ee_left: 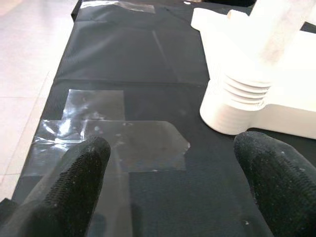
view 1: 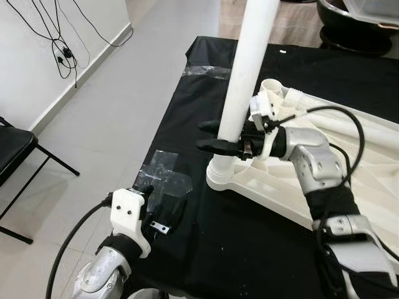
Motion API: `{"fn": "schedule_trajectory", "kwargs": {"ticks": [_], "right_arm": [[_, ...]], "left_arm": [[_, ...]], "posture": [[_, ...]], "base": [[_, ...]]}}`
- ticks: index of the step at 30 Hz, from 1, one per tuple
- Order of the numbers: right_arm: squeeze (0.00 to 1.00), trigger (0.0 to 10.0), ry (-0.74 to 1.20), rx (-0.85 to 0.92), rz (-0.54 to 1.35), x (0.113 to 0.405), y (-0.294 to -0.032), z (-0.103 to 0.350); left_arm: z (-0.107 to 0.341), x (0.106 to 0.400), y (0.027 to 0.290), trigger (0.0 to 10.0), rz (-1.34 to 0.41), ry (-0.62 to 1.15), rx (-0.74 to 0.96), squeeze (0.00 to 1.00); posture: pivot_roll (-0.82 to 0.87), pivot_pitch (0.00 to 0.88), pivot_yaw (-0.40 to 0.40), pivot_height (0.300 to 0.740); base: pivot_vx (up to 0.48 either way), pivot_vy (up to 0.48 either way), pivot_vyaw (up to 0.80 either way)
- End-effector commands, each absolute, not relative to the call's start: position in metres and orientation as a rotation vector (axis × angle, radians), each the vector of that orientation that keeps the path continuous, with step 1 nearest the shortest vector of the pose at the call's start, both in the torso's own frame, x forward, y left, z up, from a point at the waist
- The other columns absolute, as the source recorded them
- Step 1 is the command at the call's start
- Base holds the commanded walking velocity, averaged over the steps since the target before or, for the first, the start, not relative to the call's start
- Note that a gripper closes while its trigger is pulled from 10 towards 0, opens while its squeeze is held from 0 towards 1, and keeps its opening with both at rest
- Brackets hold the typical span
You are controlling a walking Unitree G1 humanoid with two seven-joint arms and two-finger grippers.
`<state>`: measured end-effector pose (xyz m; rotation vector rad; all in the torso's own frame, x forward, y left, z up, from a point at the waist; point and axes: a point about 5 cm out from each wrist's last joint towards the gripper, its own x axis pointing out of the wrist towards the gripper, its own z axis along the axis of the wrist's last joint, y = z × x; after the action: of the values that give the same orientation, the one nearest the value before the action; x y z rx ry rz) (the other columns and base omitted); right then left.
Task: Building children table
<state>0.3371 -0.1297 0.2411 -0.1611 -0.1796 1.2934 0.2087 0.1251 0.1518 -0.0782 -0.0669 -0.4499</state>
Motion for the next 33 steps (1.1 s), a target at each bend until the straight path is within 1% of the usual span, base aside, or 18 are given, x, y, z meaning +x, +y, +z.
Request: {"fn": "schedule_trajectory", "kwargs": {"ticks": [1, 2, 3, 4, 5, 6, 8, 15, 16, 17, 19, 20, 21, 25, 26, 27, 28, 33], "right_arm": [[0.0, 0.0, -0.103, -0.151, 1.243, 0.333, -0.124, 0.223], [0.0, 0.0, -0.077, -0.148, 1.045, 0.325, -0.12, 0.21], [0.0, 0.0, -0.01, -0.129, 0.618, 0.318, -0.125, 0.192], [0.0, 0.0, 0.045, -0.15, 0.355, 0.299, -0.135, 0.177], [0.0, 0.0, 0.045, -0.15, 0.355, 0.299, -0.135, 0.177], [0.0, 0.0, 0.066, -0.154, 0.276, 0.282, -0.135, 0.169], [0.0, 0.0, 0.082, -0.135, 0.321, 0.265, -0.122, 0.161], [0.0, 0.0, 0.026, -0.137, 0.392, 0.281, -0.112, 0.167], [0.0, 10.0, 0.017, -0.135, 0.432, 0.283, -0.109, 0.171], [0.0, 10.0, 0.017, -0.135, 0.432, 0.283, -0.109, 0.171], [0.0, 10.0, -0.028, -0.109, 0.525, 0.289, -0.106, 0.185], [1.0, 10.0, -0.048, -0.069, 0.611, 0.289, -0.101, 0.195], [1.0, 10.0, -0.048, -0.069, 0.611, 0.289, -0.101, 0.195], [1.0, 10.0, -0.12, -0.069, 0.845, 0.295, -0.103, 0.218], [1.0, 10.0, -0.12, -0.069, 0.845, 0.295, -0.103, 0.218], [1.0, 10.0, -0.134, -0.09, 0.992, 0.302, -0.108, 0.221], [0.0, 10.0, -0.142, -0.111, 1.024, 0.31, -0.111, 0.221], [0.0, 10.0, -0.123, -0.15, 1.09, 0.325, -0.115, 0.216]], "left_arm": [[0.149, 0.207, 0.125, 10.0, -0.442, -0.061, -0.075, 0.0], [0.15, 0.208, 0.125, 10.0, -0.432, -0.067, -0.067, 0.0], [0.15, 0.209, 0.127, 10.0, -0.422, -0.074, -0.056, 0.0], [0.151, 0.21, 0.128, 10.0, -0.414, -0.078, -0.05, 0.0], [0.151, 0.21, 0.128, 10.0, -0.414, -0.078, -0.05, 0.0], [0.151, 0.211, 0.129, 10.0, -0.41, -0.082, -0.047, 0.0], [0.151, 0.214, 0.131, 10.0, -0.401, -0.087, -0.03, 0.0], [0.147, 0.223, 0.132, 10.0, -0.387, -0.093, -0.003, 0.0], [0.147, 0.223, 0.133, 10.0, -0.382, -0.092, -0.004, 0.0], [0.147, 0.223, 0.133, 10.0, -0.382, -0.092, -0.004, 0.0], [0.147, 0.224, 0.134, 10.0, -0.375, -0.092, -0.006, 0.0], [0.147, 0.224, 0.133, 10.0, -0.372, -0.093, -0.006, 0.0], [0.147, 0.224, 0.133, 10.0, -0.372, -0.093, -0.006, 0.0], [0.147, 0.225, 0.131, 10.0, -0.374, -0.094, -0.008, 0.0], [0.147, 0.225, 0.131, 10.0, -0.374, -0.094, -0.008, 0.0], [0.146, 0.225, 0.129, 10.0, -0.381, -0.094, -0.013, 0.0], [0.146, 0.225, 0.128, 10.0, -0.387, -0.093, -0.017, 0.0], [0.146, 0.223, 0.124, 10.0, -0.414, -0.09, -0.031, 0.0]], "posture": [[0.06, 0.189, -0.073, 0.74], [0.06, 0.197, -0.074, 0.74], [0.04, 0.207, -0.066, 0.74], [0.03, 0.207, -0.057, 0.74], [0.03, 0.207, -0.057, 0.74], [0.03, 0.207, -0.057, 0.74], [0.02, 0.202, -0.037, 0.74], [0.05, 0.175, -0.027, 0.74], [0.05, 0.172, -0.027, 0.74], [0.05, 0.172, -0.027, 0.74], [0.06, 0.172, -0.029, 0.74], [0.06, 0.171, -0.033, 0.74], [0.06, 0.171, -0.033, 0.74], [0.07, 0.172, -0.04, 0.74], [0.07, 0.172, -0.04, 0.74], [0.08, 0.173, -0.04, 0.74], [0.08, 0.175, -0.046, 0.74], [0.1, 0.183, -0.052, 0.74]], "base": [[0.0, 0.0, 0.0], [0.0, 0.0, 0.0], [0.0, 0.0, 0.0], [0.0, 0.0, 0.0], [0.0, 0.0, 0.0], [0.0, 0.0, 0.0], [0.0, 0.0, 0.0], [0.0, 0.0, 0.0], [0.0, 0.0, 0.0], [0.0, 0.0, 0.0], [0.0, 0.0, 0.0], [0.0, 0.0, 0.0], [0.0, 0.0, 0.0], [0.0, 0.0, 0.0], [0.0, 0.0, 0.0], [0.0, 0.0, 0.0], [0.0, 0.0, 0.0], [0.0, 0.0, 0.0]]}}
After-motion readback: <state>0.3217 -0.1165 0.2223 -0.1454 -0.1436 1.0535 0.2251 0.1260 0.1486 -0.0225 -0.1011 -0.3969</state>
